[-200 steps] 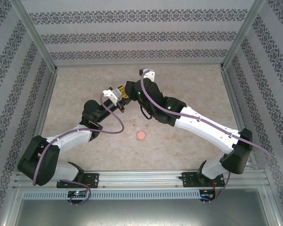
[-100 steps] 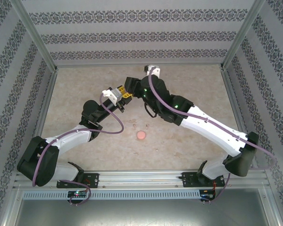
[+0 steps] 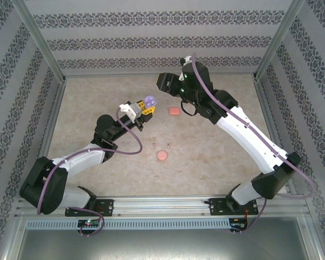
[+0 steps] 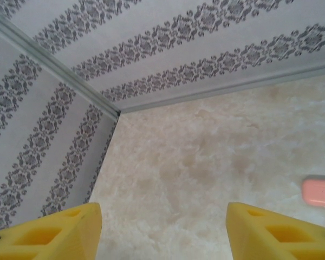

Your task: Insert the wireless bluetooth earbuds into the charging case

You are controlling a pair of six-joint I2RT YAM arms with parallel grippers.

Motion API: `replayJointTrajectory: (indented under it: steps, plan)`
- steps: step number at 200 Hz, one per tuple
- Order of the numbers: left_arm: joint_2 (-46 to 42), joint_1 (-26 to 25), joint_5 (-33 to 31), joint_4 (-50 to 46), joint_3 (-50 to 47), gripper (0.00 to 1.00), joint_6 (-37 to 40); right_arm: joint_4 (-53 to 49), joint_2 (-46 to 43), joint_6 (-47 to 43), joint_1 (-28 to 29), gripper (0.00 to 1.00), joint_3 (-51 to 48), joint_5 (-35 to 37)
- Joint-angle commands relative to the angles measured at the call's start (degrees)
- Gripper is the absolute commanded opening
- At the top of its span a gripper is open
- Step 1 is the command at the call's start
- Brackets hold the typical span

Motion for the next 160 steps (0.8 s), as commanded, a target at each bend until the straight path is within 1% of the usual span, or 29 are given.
replayJointTrajectory:
  steps: [1, 55, 96, 131, 160]
  plan:
    - [0.2, -0.6, 3.5, -1.9, 1.6, 0.0, 1.0, -5.1, 2.9, -3.0, -1.0, 0.61, 4.0, -5.6]
    - [1.6, -0.7, 6.5, -3.7, 1.7, 0.0, 0.3, -10.5, 9.9, -5.7, -2.6, 0.6, 10.5, -8.2]
    - [2.3, -0.9, 7.1, -4.6, 2.5, 0.0, 0.5, -14.6, 15.2, -7.5, -3.0, 0.52, 14.9, -10.9]
    - [2.8, -0.9, 6.6, -4.4, 3.3, 0.0, 0.6, -16.0, 16.1, -8.6, -2.7, 0.5, 13.4, -13.1]
    - [3.7, -0.9, 6.2, -4.2, 4.3, 0.0, 0.7, -16.4, 13.4, -9.8, -1.5, 0.46, 8.9, -13.7]
